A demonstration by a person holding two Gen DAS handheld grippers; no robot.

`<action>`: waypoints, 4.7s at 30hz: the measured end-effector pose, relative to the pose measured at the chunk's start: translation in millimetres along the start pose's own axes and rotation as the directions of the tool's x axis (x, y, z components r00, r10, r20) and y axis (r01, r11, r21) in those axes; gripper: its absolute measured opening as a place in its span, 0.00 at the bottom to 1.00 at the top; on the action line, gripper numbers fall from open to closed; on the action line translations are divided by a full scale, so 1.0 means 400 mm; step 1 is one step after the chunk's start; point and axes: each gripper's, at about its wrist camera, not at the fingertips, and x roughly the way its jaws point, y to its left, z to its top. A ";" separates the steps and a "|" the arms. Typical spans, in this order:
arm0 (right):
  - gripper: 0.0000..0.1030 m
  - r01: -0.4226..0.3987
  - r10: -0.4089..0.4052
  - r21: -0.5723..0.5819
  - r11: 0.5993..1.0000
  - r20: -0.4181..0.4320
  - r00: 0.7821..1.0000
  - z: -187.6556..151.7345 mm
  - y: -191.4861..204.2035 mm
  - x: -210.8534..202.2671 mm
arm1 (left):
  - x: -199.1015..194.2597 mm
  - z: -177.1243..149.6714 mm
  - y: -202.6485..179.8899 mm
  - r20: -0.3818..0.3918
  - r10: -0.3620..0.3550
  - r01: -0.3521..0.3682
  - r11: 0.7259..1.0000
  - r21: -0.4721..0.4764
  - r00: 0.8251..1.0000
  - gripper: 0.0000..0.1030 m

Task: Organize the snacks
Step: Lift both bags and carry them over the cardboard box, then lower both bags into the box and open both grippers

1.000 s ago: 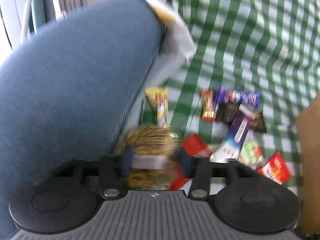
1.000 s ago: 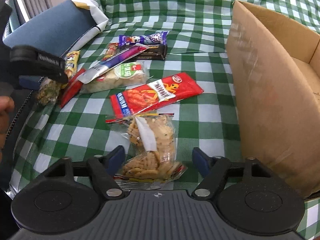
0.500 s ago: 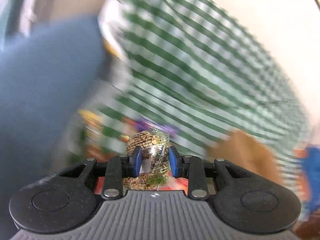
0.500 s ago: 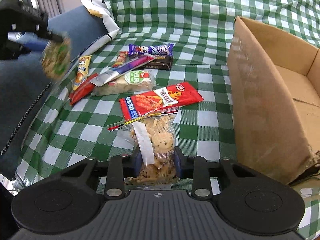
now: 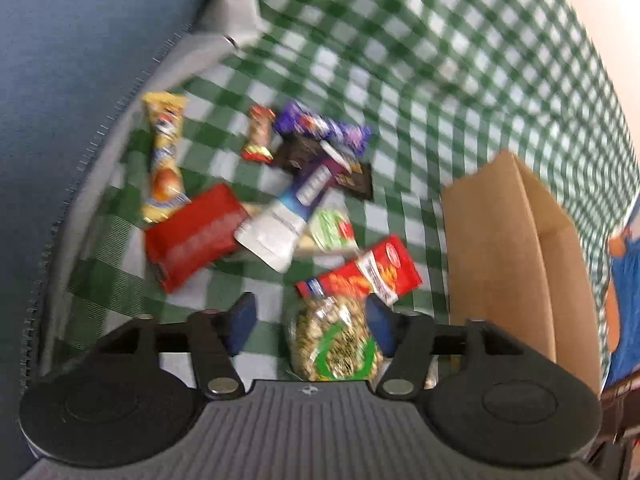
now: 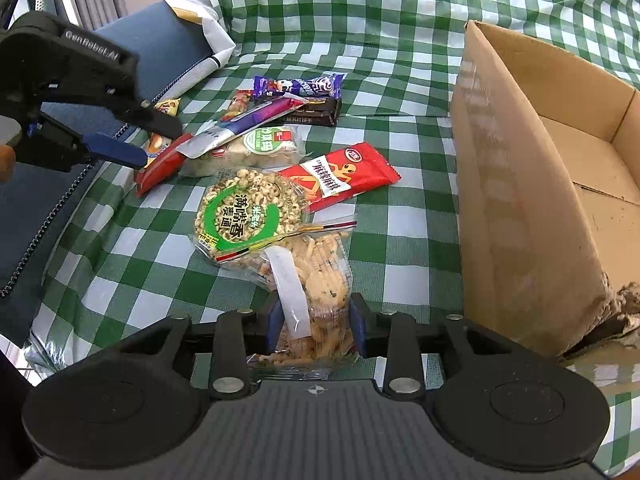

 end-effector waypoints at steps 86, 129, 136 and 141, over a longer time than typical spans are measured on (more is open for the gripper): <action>0.30 0.141 -0.139 0.029 0.990 0.460 0.877 0.059 -0.225 -0.375 | -0.108 -0.096 -0.197 0.278 -0.224 0.159 0.958 0.237 0.934 0.82; 0.30 0.381 -0.494 0.330 0.863 0.400 0.772 0.004 -0.574 -0.375 | -0.027 -0.220 -0.535 0.251 -0.512 0.323 0.780 0.535 0.821 0.82; 0.31 0.378 -0.489 0.326 0.866 0.395 0.778 0.006 -0.577 -0.373 | -0.022 -0.222 -0.539 0.241 -0.511 0.327 0.780 0.534 0.825 0.82; 0.31 0.380 -0.489 0.325 0.866 0.393 0.779 0.007 -0.575 -0.372 | -0.021 -0.218 -0.542 0.241 -0.509 0.327 0.782 0.531 0.826 0.82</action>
